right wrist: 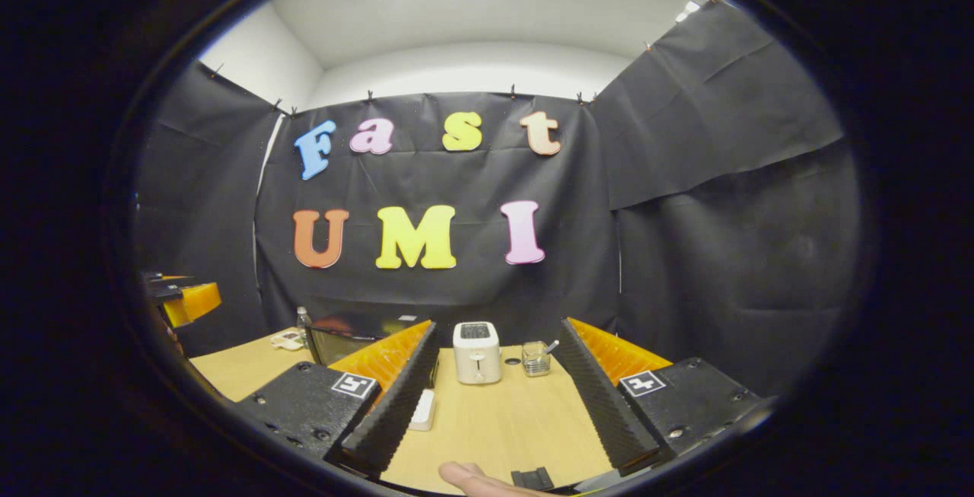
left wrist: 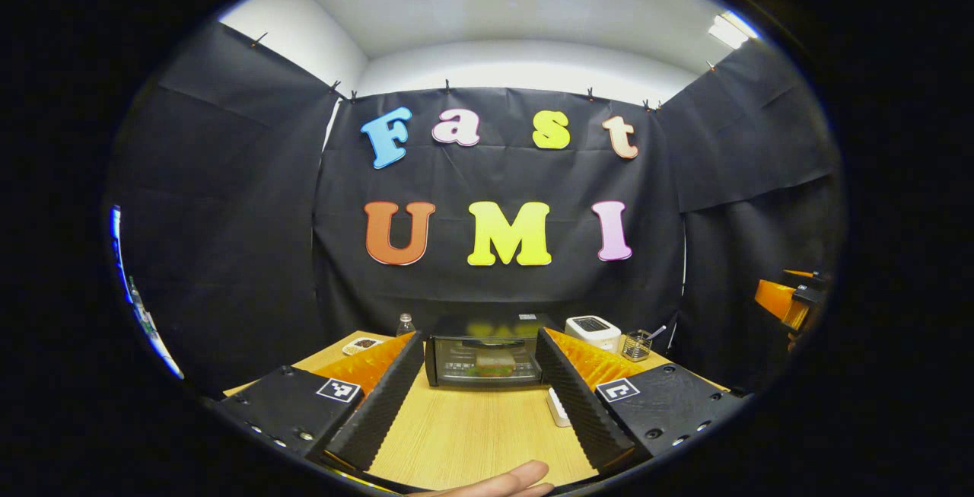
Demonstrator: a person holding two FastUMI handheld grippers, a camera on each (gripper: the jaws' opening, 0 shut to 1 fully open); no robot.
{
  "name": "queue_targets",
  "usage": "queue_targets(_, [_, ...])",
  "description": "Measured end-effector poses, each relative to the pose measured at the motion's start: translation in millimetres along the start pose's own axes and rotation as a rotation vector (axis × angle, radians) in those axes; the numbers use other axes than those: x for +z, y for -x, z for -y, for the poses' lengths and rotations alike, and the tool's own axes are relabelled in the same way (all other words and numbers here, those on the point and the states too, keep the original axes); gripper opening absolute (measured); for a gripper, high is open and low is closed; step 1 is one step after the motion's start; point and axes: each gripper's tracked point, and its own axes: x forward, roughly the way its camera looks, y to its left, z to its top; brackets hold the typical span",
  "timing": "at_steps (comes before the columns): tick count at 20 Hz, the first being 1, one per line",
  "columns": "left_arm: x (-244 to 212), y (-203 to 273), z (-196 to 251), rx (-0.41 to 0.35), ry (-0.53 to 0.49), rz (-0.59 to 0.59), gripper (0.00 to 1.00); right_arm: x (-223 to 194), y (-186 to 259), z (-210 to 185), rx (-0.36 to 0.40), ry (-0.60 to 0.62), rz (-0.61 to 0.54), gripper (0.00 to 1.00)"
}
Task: Open the electric oven with the left hand, put the food in, and close the electric oven.
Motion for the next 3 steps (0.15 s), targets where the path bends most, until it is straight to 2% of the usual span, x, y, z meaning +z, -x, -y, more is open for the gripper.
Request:
queue_targets(2, [0.0, 14.8, -4.6, 0.011, 0.011, 0.011, 0.96, 3.7, 11.8, -1.9, -0.001, 0.013, 0.011, 0.91])
queue_targets(3, [-4.9, 19.4, -3.9, 0.003, 0.015, 0.0, 0.96, 3.1, 14.9, -0.1, -0.01, 0.018, 0.011, 1.0])
